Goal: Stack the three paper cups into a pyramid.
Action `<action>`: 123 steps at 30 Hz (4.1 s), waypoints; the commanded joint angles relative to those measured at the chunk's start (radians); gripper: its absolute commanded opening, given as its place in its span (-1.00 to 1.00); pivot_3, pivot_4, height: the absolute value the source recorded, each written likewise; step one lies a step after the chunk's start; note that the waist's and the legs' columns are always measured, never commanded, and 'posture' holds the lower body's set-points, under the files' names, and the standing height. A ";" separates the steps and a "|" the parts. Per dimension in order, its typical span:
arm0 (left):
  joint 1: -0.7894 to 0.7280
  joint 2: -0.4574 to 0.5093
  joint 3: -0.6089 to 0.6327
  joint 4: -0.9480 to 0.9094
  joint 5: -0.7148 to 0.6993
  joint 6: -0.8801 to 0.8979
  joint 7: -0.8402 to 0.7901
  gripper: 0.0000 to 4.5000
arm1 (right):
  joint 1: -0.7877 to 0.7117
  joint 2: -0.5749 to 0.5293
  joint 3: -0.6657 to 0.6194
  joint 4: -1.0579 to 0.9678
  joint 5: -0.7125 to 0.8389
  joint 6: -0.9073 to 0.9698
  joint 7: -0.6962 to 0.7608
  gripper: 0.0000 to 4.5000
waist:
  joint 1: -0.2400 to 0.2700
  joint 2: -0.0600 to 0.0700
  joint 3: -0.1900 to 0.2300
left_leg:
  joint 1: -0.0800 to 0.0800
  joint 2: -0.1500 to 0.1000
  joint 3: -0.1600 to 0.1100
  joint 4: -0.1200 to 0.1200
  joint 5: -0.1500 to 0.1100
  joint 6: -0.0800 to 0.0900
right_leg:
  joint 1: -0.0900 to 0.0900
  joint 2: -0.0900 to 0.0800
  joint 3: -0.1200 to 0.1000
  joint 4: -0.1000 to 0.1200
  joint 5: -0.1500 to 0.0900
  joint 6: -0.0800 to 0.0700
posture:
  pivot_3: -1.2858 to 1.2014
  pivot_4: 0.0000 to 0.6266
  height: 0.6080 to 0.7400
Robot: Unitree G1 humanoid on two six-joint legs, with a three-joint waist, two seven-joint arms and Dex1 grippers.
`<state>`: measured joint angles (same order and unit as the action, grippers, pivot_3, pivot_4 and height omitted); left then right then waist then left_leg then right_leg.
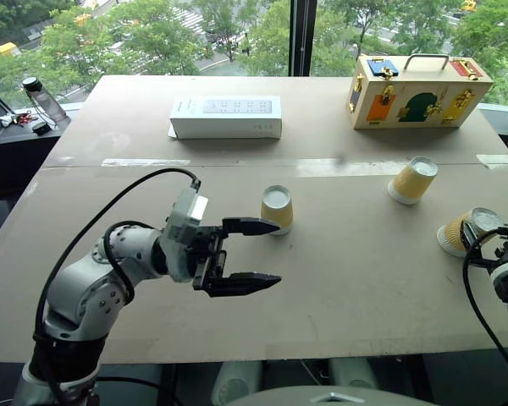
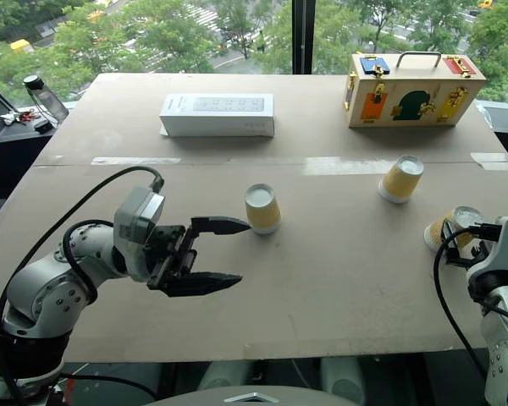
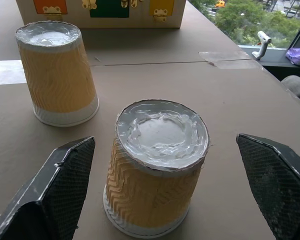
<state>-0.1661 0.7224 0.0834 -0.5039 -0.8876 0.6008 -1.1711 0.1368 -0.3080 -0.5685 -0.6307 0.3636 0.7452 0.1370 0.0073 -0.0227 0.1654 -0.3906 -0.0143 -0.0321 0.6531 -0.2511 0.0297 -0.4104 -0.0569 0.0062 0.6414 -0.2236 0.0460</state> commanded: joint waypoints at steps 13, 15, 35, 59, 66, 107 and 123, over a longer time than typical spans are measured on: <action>0.056 0.001 0.015 -0.038 0.005 -0.061 0.017 1.00 | -0.073 -0.039 0.014 0.060 -0.003 -0.010 -0.007 -0.05 | -0.011 0.000 0.000 | 0.000 0.000 0.000 0.000 0.000 0.000 | 0.000 0.000 0.000 0.000 0.000 0.000 | 0.03 -0.52 1.00; 0.068 -0.009 0.028 -0.028 0.010 -0.078 0.030 1.00 | -0.044 -0.069 0.015 0.036 -0.004 -0.033 0.032 -0.05 | -0.012 0.001 0.000 | 0.000 0.000 0.000 0.000 0.000 0.000 | 0.000 0.000 0.001 0.000 0.000 0.000 | 0.03 -0.52 1.00; 0.352 -0.024 0.320 0.151 0.012 -0.201 -0.045 1.00 | -0.344 -0.234 0.683 0.085 0.011 -0.159 0.374 -0.05 | -0.003 -0.001 0.000 | -0.004 0.002 0.001 -0.001 0.000 0.000 | -0.005 0.000 0.001 -0.003 0.001 -0.001 | 0.03 -0.52 1.00; 0.452 -0.043 0.381 0.073 0.001 -0.220 -0.006 1.00 | -0.495 -0.120 0.800 0.297 -0.099 -0.237 0.476 0.83 | -0.019 -0.001 0.000 | -0.004 0.002 0.000 -0.001 0.000 0.000 | -0.005 0.000 0.000 -0.002 0.002 -0.002 | 0.03 -0.52 1.00; 0.445 -0.052 0.371 0.070 -0.002 -0.220 0.004 1.00 | -0.508 -0.151 0.548 0.113 0.136 -0.147 0.492 0.98 | -0.018 0.000 0.000 | -0.005 0.001 0.000 -0.001 0.000 0.000 | -0.005 -0.001 0.000 -0.002 0.002 -0.002 | 0.03 -0.52 1.00; 0.421 -0.102 0.401 0.076 -0.024 -0.255 0.040 1.00 | -0.836 -0.222 0.459 0.303 0.259 0.089 0.471 0.03 | -0.036 0.005 0.004 | -0.004 0.004 0.003 -0.002 0.000 0.000 | -0.006 0.002 0.003 -0.002 0.004 0.001 | 0.03 -0.52 1.00; 0.549 -0.158 0.489 0.102 -0.023 -0.374 -0.006 1.00 | -0.990 -0.211 0.727 0.279 0.220 0.150 0.562 0.03 | -0.020 0.004 0.003 | -0.006 0.001 -0.001 -0.002 0.000 0.000 | -0.006 -0.008 -0.004 -0.004 0.002 -0.002 | 0.03 -0.52 1.00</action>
<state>0.3775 0.5644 0.5457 -0.3889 -0.9014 0.2504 -1.1651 -0.8356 -0.5077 0.1716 -0.3318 0.5945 0.9258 0.6875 -0.0125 -0.0187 0.1684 -0.3972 -0.0135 -0.0334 0.6509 -0.2512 0.0298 -0.4166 -0.0645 0.0019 0.6371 -0.2218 0.0435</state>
